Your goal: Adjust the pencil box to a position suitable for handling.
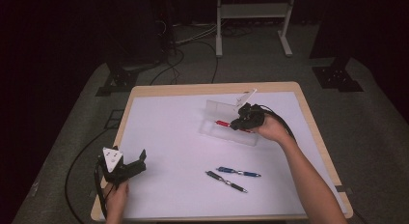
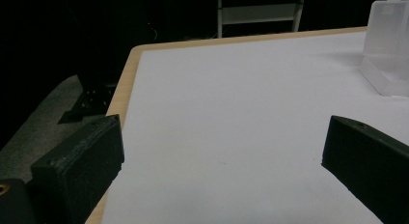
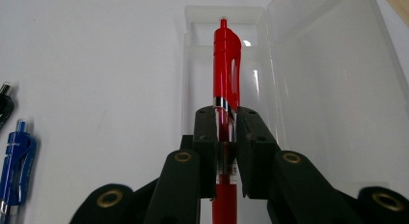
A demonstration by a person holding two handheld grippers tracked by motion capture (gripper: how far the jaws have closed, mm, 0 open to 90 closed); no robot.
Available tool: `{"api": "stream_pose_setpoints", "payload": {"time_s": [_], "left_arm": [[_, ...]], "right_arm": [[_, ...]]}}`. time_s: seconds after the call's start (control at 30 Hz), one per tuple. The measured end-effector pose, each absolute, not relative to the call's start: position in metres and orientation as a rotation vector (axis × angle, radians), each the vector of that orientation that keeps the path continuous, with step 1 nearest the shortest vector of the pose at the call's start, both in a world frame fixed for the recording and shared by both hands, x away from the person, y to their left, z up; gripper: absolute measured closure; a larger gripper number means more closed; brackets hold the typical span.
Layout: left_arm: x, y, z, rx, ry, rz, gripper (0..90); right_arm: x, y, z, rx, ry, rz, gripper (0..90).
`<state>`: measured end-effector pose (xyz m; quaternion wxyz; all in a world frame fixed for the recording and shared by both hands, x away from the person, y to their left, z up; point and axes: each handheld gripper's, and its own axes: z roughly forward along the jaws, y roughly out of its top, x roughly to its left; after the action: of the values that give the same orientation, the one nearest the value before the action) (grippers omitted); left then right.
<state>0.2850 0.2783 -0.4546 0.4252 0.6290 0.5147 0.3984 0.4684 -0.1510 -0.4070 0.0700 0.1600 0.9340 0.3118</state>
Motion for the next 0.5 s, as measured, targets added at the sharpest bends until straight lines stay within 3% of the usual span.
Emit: {"api": "stream_pose_setpoints", "payload": {"time_s": [0.5], "left_arm": [[0.284,0.279,-0.454,1.568,1.288,0.991,0.3]], "right_arm": [[0.482,-0.154,-0.421,0.526,2.825,0.895,78.3]]}}
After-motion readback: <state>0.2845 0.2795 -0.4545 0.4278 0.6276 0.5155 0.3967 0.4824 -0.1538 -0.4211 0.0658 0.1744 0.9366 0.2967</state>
